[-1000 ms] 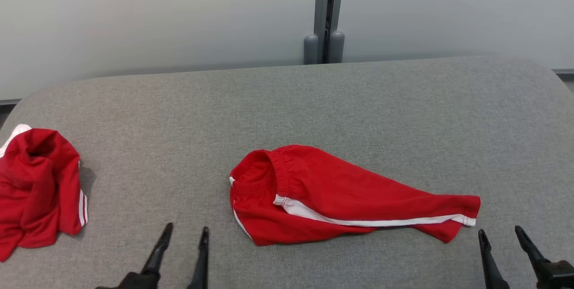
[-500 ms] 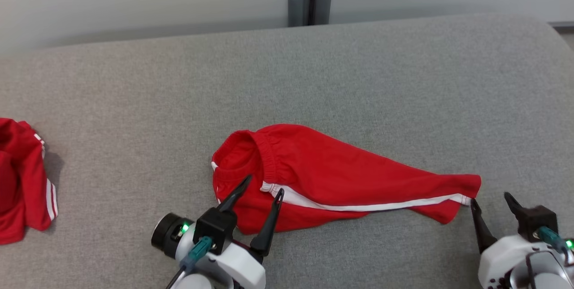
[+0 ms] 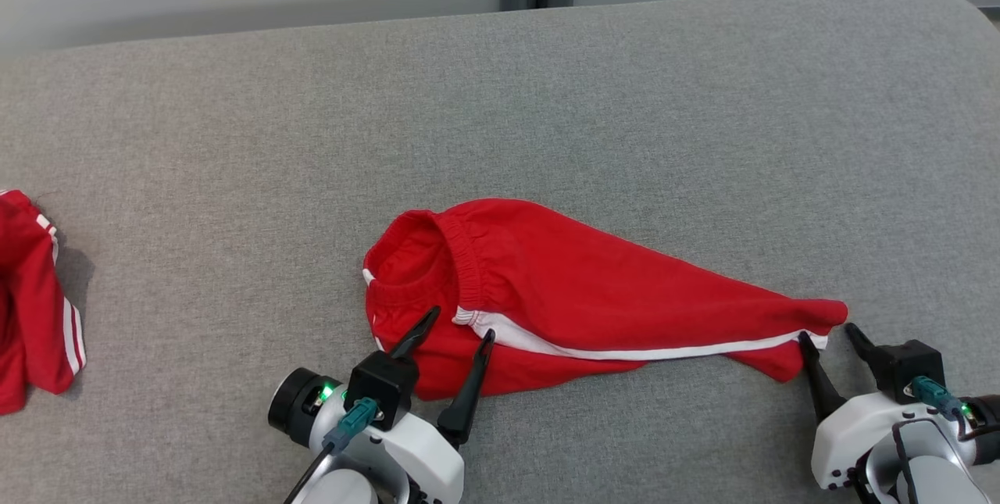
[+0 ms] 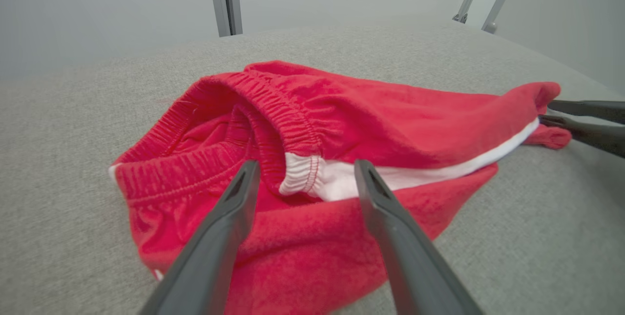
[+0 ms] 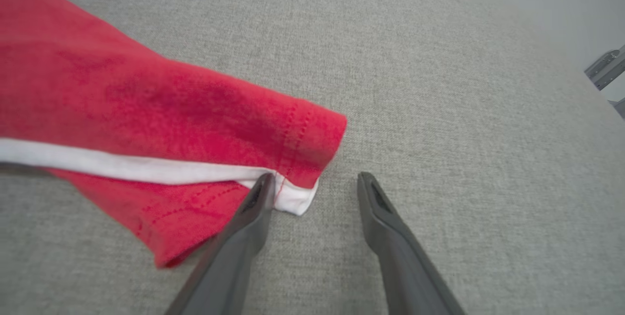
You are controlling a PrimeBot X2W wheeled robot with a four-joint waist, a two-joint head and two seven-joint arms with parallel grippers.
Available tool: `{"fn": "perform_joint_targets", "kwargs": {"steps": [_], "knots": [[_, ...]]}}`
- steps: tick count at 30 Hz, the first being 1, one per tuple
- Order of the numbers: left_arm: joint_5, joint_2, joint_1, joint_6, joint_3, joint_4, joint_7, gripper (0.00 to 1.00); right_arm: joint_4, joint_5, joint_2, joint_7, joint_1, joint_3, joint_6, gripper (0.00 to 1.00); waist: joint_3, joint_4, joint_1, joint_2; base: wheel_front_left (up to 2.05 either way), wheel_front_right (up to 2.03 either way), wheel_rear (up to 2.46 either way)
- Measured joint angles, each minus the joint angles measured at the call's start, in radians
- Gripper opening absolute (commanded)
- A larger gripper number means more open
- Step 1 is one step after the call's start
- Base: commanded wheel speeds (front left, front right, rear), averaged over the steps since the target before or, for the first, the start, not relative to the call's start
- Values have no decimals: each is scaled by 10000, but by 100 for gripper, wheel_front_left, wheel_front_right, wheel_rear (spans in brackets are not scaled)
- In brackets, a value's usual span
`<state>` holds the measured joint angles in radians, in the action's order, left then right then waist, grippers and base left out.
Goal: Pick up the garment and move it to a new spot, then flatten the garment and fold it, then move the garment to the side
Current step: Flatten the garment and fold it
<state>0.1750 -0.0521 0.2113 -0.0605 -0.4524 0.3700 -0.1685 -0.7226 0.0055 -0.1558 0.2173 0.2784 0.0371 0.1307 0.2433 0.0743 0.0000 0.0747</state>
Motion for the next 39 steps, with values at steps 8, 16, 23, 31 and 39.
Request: {"fn": "perform_joint_targets", "kwargs": {"steps": [8, 16, 23, 31, 39], "knots": [[140, -107, -21, -81, -77, 140, 165, 100, -102, 675, -84, 63, 58, 596, 0, 49, 38, 26, 0, 1, 0, 0, 0], [226, -136, 230, -146, -199, 157, 186, 100, -98, 1206, -284, 17, 205, 1072, 2, 43, 208, 155, 0, 2, 0, 0, 0], [318, -169, 582, -228, -313, 497, 359, 11, -128, 1463, -343, 21, 336, 1344, 2, 30, 314, 242, 0, 2, 0, 0, 0], [477, -238, 635, -322, -435, 692, 359, 0, -234, 1808, -351, 88, 433, 1572, 13, 8, 351, 354, 0, 2, 0, 0, 0], [663, -272, 633, -316, -410, 650, 209, 0, -44, 2454, -403, 77, 255, 1651, 17, 0, 205, 441, 0, 2, 0, 0, 0]]}}
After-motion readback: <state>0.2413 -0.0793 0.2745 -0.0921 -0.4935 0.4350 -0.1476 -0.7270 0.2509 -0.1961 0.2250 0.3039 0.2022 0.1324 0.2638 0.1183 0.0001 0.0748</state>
